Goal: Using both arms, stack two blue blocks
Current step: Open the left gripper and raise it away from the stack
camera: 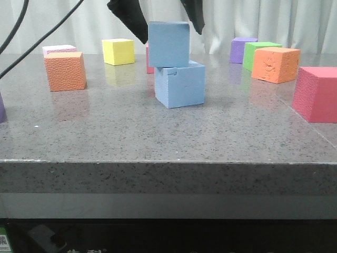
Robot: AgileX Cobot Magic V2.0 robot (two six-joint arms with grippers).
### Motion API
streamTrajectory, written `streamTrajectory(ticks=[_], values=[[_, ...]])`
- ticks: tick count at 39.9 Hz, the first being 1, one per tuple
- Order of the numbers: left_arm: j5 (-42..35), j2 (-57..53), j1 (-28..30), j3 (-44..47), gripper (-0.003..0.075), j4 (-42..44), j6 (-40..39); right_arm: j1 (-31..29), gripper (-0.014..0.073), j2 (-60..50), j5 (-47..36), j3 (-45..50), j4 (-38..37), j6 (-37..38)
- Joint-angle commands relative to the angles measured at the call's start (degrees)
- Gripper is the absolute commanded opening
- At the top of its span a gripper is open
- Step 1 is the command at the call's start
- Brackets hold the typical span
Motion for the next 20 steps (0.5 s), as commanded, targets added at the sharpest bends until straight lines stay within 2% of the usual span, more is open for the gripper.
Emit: streamTrajectory(ticks=[1,20], values=[[0.0,-3.2,-0.5,-1.8,0.0613,-0.8,0.0,-0.1,-0.0062,0.5,-4.6,-1.5,-0.2,-0.5],[1.6,-3.2,-0.5,-8.0,0.0613,1.2,0.0,-0.1,-0.0062,0.5,-4.6,-1.5,-0.2,-0.5]])
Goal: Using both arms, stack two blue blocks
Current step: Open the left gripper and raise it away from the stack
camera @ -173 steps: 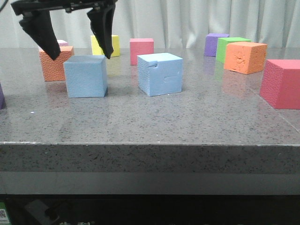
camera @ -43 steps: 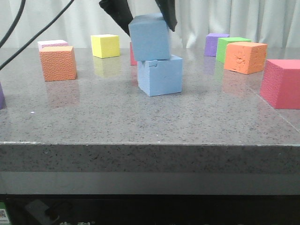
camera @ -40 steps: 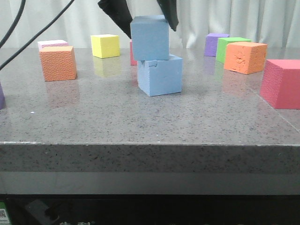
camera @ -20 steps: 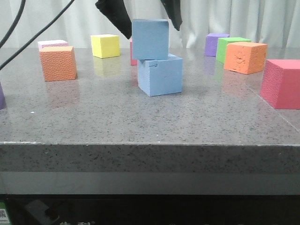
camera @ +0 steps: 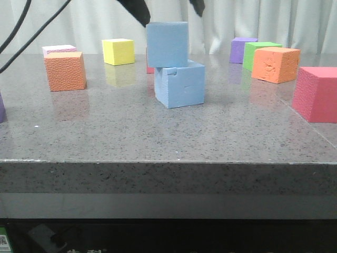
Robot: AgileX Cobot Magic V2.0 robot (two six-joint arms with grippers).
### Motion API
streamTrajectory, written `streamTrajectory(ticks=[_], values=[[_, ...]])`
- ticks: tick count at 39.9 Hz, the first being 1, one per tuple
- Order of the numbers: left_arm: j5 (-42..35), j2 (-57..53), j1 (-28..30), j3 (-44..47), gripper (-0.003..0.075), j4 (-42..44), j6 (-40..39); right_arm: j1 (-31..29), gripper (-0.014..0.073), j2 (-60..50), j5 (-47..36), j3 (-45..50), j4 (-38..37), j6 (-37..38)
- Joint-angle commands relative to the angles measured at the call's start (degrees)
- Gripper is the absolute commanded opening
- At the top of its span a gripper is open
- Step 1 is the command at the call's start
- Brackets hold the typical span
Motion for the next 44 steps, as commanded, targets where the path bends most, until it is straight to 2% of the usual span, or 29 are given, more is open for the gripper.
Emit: streamTrajectory(ticks=[1,11,14,16,24,28,35,44], values=[[1.6,-3.2,-0.5,-3.1,0.0613,-0.4,-0.1,-0.1,-0.0062,0.5,-4.6,-1.5,-0.2,-0.5],[1.6,-3.2,-0.5,-5.0,0.0610,-0.4,-0.1,-0.1,-0.0062,0.5,-4.6,-1.5,-0.2,-0.5],[1.6,-3.2,-0.5,-5.5,0.0576,0.0,-0.1,-0.1,-0.0062,0.5,-4.6,-1.5,-0.2,-0.5],[1.6,-3.2,-0.5,-6.1,0.0519,0.3,-0.1,-0.1,-0.0062,0.5,-4.6,-1.5,-0.2,-0.5],[1.6,-3.2,-0.5,-9.0,0.0142,0.5,0.3,-0.1,-0.0062,0.5,-4.6,-1.5,-0.2,-0.5],[1.6,-3.2,-0.5,-10.6,-0.0004,0.5,1.3,-0.1,-0.0062,0.5,-4.6,-1.5,-0.2,-0.5],[1.6,-4.5,-0.5,-10.7,-0.0018,2.1,1.4,-0.1,-0.0062,0.5,-4.6,-1.5,-0.2,-0.5],[1.7,-9.8,0.1,-6.4,-0.0018,11.5,1.4,-0.1,-0.0062,0.5,-4.6,-1.5,-0.2,-0.5]])
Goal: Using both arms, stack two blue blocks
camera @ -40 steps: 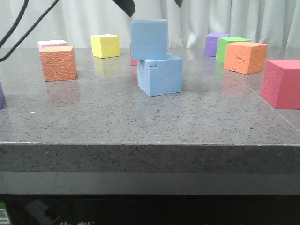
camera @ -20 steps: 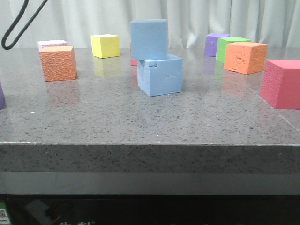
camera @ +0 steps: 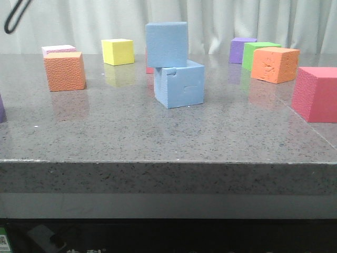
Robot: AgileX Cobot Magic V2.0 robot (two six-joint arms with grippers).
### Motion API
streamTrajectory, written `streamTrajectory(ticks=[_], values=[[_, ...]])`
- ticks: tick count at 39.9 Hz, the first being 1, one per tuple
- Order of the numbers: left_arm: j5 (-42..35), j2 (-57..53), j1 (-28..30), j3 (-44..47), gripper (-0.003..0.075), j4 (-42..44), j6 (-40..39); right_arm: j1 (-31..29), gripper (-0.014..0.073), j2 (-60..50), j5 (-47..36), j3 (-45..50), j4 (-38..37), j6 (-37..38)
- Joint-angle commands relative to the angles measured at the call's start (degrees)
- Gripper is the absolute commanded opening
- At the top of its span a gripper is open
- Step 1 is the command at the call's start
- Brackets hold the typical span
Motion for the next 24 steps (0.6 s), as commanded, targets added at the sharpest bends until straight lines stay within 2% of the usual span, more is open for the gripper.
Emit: streamTrajectory(ticks=[1,12,24], values=[[1.2,-7.0,0.6,1.6,-0.0018,3.7,0.0,-0.1,-0.0062,0.5,-4.6,-1.5,-0.2,-0.5],[1.0,-17.8,8.0,18.4,-0.0018,5.0,0.0,-0.1,-0.0062,0.5,-4.6,-1.5,-0.2,-0.5],[-2.8,-29.2,16.4,31.4,-0.0018,5.0,0.0,-0.1,-0.0062,0.5,-4.6,-1.5,-0.2,-0.5]])
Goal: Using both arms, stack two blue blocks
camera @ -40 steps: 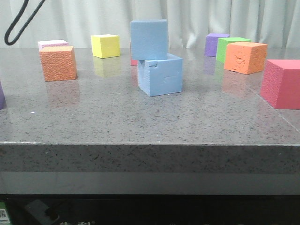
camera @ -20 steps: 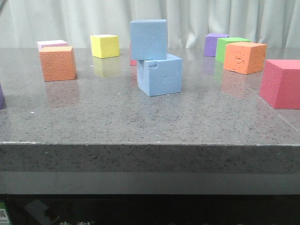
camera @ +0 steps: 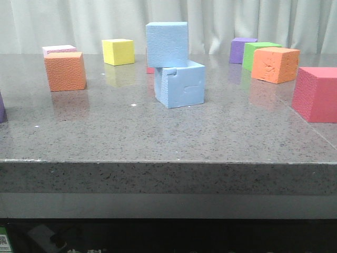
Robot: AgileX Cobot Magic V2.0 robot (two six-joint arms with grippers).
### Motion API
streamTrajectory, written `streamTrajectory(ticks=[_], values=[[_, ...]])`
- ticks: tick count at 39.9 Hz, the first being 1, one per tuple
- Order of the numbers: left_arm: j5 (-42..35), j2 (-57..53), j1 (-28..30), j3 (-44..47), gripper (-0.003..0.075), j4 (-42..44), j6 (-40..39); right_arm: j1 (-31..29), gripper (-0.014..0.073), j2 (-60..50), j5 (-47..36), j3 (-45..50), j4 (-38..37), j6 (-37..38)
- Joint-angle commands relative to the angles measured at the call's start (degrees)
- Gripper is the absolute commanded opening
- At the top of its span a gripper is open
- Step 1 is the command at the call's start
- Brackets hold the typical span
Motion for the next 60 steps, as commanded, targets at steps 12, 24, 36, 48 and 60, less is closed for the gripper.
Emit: streamTrajectory(ticks=[12,24,36,48,60], values=[[-12.7,-21.0,10.0,23.1,-0.0018,0.0,-1.0,-0.1,-0.0062,0.5,-4.6,-1.5,-0.2,-0.5],[-28.5,-40.0,12.9,45.4,-0.0018,0.0,-0.9,-0.1,-0.0062,0.5,-4.6,-1.5,-0.3,-0.5],[-39.1,-60.1,12.9,60.1,-0.0018,0.0,-0.9,-0.1,-0.0062,0.5,-4.6,-1.5,-0.3,-0.5],[-39.2,-68.9,12.9,62.3,-0.0018,0.0,-0.9,-0.1,-0.0062,0.5,-4.6,-1.5,-0.3,-0.5],[-39.2,-68.9,12.9,62.3,-0.0018,0.0,-0.9,-0.1,-0.0062,0.5,-4.6,-1.5,-0.3,-0.5]])
